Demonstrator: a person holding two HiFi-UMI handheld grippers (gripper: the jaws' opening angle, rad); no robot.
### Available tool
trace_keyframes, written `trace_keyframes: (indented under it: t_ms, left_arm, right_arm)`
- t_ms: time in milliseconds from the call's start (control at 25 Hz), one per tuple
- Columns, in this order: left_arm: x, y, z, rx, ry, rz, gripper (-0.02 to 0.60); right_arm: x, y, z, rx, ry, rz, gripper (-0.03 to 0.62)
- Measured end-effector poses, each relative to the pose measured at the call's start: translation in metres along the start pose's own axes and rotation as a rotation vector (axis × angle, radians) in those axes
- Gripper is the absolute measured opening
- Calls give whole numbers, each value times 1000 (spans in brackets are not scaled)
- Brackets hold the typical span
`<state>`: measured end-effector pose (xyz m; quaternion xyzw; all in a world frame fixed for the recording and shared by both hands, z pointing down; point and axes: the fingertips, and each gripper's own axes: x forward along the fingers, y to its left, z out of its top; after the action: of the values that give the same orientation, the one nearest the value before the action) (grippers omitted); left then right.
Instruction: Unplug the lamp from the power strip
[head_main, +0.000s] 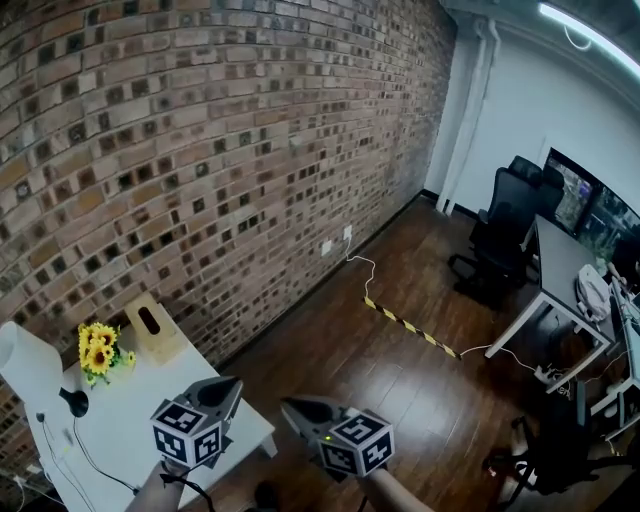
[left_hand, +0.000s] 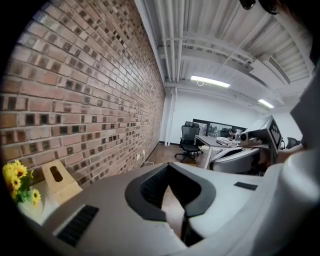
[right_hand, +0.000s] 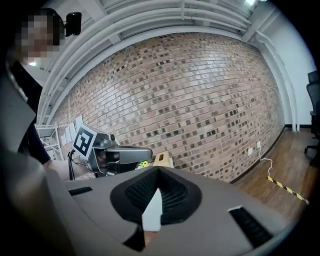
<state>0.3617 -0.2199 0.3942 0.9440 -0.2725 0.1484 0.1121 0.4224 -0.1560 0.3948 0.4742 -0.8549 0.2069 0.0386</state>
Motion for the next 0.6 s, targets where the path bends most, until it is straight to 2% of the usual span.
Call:
trace_keyframes:
  t_ms: [160, 400, 600]
  left_arm:
    - [12, 26, 3, -46, -7, -32, 23]
    - [21, 49, 9, -54, -21, -83, 23]
    - [14, 72, 13, -57, -32, -56, 23]
  right_arm:
    - [23, 0, 4, -22, 27, -16, -2]
    - [51, 0, 9, -55, 64, -31, -3]
    - [74, 6, 20, -82, 76, -2, -3]
